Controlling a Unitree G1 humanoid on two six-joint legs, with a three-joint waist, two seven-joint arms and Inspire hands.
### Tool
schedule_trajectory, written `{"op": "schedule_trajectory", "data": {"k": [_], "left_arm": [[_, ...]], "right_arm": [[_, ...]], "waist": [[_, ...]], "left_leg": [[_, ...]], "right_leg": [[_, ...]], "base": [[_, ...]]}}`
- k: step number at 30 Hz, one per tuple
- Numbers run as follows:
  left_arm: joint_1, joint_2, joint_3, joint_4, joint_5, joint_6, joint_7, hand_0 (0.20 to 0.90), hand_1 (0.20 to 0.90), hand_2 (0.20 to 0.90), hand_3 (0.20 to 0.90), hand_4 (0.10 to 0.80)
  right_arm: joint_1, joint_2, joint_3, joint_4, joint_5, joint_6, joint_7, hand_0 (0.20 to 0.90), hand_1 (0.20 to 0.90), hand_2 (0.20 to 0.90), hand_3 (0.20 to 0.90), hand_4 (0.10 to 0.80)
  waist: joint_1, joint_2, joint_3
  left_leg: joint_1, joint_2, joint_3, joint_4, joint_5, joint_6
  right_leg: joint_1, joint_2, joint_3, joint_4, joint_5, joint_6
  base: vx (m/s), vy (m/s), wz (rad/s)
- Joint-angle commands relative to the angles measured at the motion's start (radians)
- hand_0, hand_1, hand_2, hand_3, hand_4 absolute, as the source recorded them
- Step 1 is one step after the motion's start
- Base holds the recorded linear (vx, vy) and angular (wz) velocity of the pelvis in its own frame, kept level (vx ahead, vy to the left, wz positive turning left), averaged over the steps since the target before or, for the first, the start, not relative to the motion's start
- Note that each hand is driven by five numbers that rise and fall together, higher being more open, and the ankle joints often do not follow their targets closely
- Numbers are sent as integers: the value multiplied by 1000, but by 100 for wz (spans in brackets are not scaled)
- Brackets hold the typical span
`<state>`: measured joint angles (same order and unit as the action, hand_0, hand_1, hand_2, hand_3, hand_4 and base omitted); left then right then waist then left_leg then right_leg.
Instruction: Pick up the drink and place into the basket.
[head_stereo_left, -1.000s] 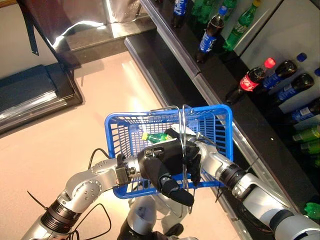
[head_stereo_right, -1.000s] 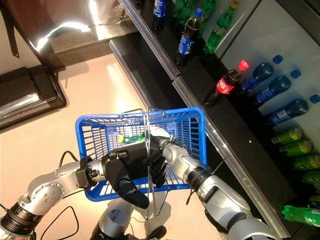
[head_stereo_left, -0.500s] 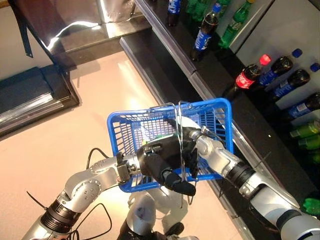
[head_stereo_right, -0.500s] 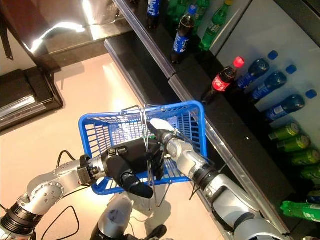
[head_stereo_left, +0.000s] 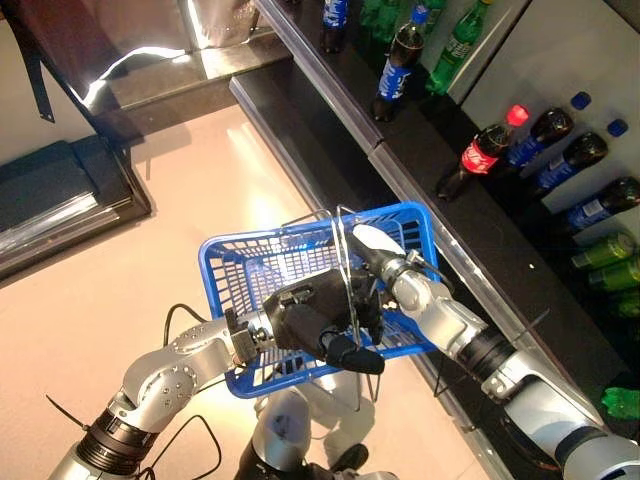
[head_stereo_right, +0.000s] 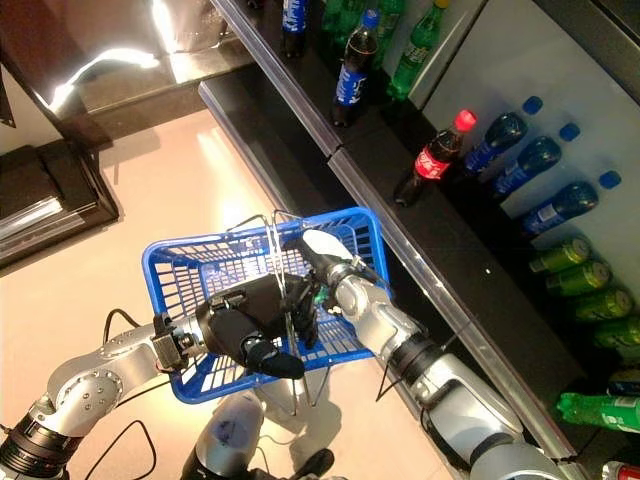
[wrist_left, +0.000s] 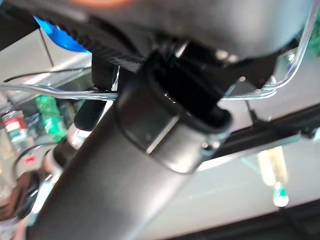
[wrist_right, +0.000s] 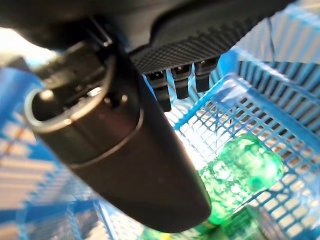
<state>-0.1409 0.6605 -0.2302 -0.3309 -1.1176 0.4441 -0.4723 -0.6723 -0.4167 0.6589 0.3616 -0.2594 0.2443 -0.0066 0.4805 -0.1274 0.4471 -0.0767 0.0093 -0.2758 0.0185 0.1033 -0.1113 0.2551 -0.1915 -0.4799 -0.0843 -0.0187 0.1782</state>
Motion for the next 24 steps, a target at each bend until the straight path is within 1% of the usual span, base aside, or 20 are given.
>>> {"op": "schedule_trajectory", "data": {"k": [1,5,9,15,17,22,24], "left_arm": [[-3,-252,56,-119,-130,-262,-85,300,300,300,200,100],[34,-260,105,-77,-96,-304,-33,300,300,300,200,100],[64,-261,144,-29,-67,-356,-10,300,300,300,200,100],[76,-269,159,19,-33,-429,28,300,300,300,200,100],[75,-278,158,40,-14,-450,43,300,300,300,200,100],[82,-287,162,88,12,-491,72,300,300,300,200,100],[93,-295,180,116,22,-515,99,300,300,300,200,100]], "right_arm": [[88,-41,-14,-55,64,-71,-102,900,900,900,900,800],[189,-53,-75,-109,131,-133,-130,900,900,900,900,800],[293,-70,-133,-168,155,-199,-140,900,900,900,900,800],[385,-100,-177,-235,165,-283,-117,900,900,900,900,800],[414,-104,-193,-263,171,-312,-126,900,900,900,900,800],[470,-100,-220,-299,204,-366,-128,900,900,900,900,800],[506,-88,-243,-311,243,-388,-130,900,900,900,900,800]], "waist": [[-53,31,-348],[-85,41,-352],[-127,55,-354],[-184,79,-349],[-205,86,-345],[-239,99,-338],[-257,105,-337]], "left_leg": [[83,12,51,-106,-23,29],[88,19,74,-106,-26,30],[94,26,106,-106,-33,31],[103,43,159,-106,-42,27],[106,47,176,-106,-45,26],[114,52,200,-106,-52,26],[118,53,212,-106,-55,27]], "right_leg": [[-22,26,-8,31,21,-24],[-26,23,14,30,22,-21],[-34,21,48,21,28,-16],[-45,15,91,10,36,-11],[-48,11,104,9,36,-9],[-54,4,123,11,37,-3],[-59,0,136,14,37,-1]], "base": [[-4,38,-7],[-13,33,-16],[-27,34,-23],[-35,38,-33],[-36,26,-26],[-23,23,-14],[-21,26,-13]]}}
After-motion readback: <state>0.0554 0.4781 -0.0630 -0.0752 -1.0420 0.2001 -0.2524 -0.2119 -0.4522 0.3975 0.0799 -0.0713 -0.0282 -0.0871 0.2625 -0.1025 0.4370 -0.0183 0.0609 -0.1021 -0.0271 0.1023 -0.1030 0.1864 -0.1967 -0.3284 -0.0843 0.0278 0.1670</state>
